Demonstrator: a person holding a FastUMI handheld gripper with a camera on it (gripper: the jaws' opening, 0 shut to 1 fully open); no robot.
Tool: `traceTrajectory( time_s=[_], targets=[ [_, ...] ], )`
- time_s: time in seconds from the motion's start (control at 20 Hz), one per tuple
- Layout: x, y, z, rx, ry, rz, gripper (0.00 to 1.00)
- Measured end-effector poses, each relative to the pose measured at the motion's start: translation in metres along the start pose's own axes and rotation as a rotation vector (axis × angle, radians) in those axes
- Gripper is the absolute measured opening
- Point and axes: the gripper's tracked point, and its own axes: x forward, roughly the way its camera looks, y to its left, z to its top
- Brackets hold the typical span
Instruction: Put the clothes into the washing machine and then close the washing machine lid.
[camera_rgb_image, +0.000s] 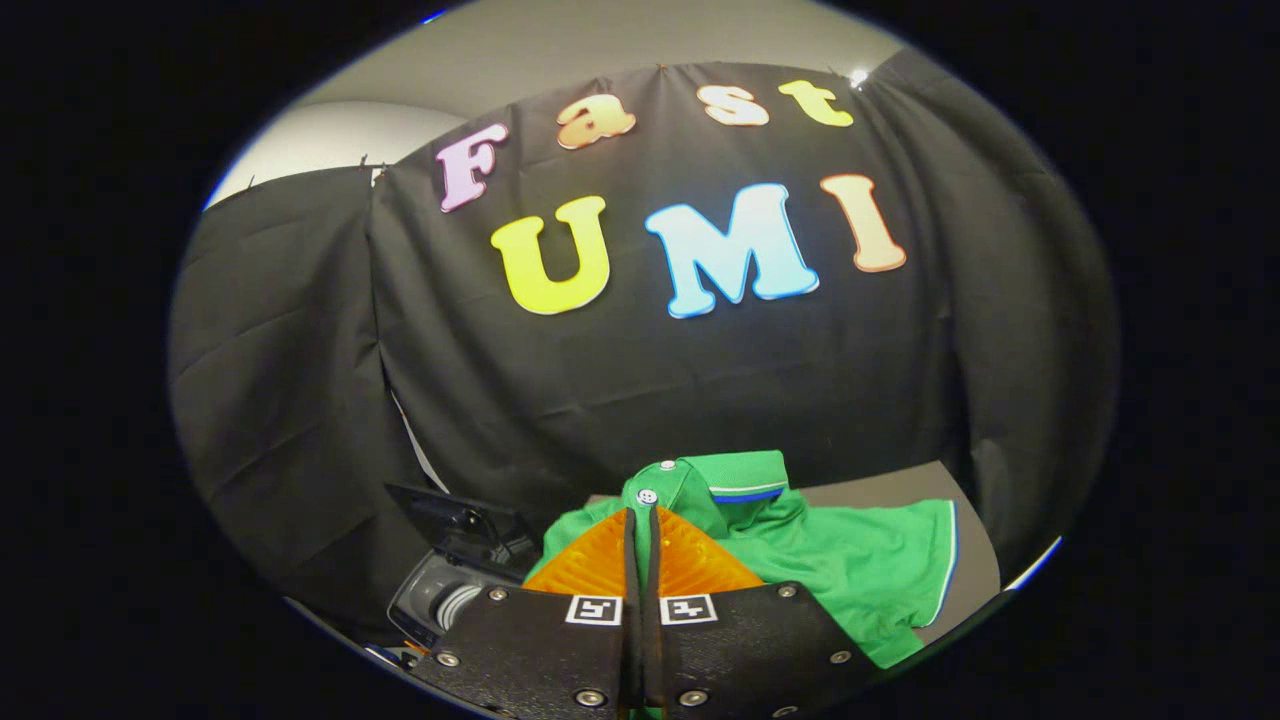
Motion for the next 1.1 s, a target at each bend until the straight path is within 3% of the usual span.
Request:
traceTrajectory(
  time_s=[0.4, 1.1],
  targets=[
    [-0.006, 0.092, 0.035, -0.029, -0.097, 0.060, 0.00],
    [0.014, 0.248, 0.005, -0.041, -0.081, 0.243, 0.00]
  ],
)
